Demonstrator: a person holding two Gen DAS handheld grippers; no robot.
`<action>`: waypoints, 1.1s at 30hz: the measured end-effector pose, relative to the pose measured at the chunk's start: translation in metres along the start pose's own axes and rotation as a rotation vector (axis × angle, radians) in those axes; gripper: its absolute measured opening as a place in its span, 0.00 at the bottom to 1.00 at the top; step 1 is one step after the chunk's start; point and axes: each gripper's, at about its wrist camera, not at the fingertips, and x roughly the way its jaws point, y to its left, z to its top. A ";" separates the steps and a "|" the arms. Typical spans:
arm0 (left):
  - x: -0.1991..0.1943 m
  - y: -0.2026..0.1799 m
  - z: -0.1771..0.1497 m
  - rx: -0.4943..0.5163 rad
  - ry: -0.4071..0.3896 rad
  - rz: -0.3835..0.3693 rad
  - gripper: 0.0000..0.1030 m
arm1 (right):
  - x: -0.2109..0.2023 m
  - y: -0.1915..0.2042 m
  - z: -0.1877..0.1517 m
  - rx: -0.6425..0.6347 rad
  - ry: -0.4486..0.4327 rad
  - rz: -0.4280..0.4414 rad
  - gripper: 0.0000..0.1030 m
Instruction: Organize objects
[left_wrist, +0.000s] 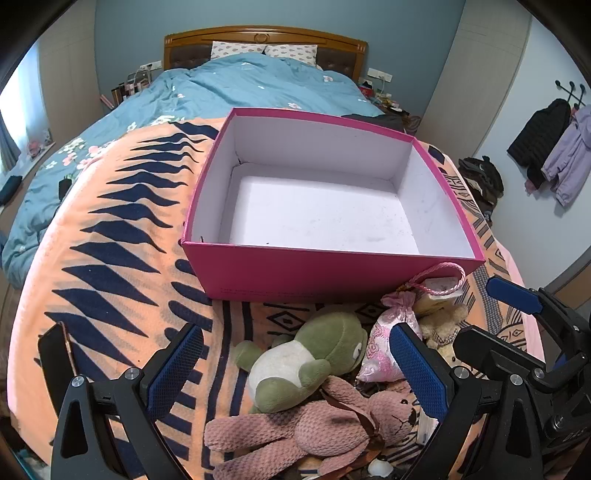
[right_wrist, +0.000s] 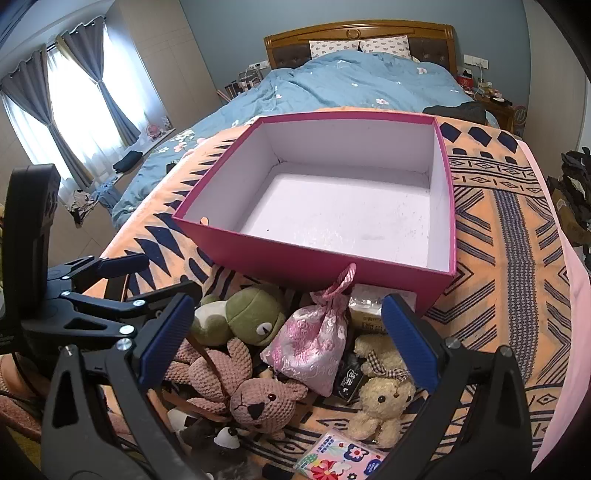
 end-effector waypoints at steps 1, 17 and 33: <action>0.000 0.000 0.000 0.000 0.001 -0.001 0.99 | 0.000 0.000 0.000 0.000 0.000 0.001 0.99; 0.007 0.015 -0.003 -0.025 0.020 -0.015 0.99 | 0.006 0.002 -0.001 -0.009 0.031 0.039 0.99; 0.047 0.051 -0.034 -0.073 0.174 -0.096 0.93 | 0.081 0.019 0.005 -0.081 0.260 0.173 0.63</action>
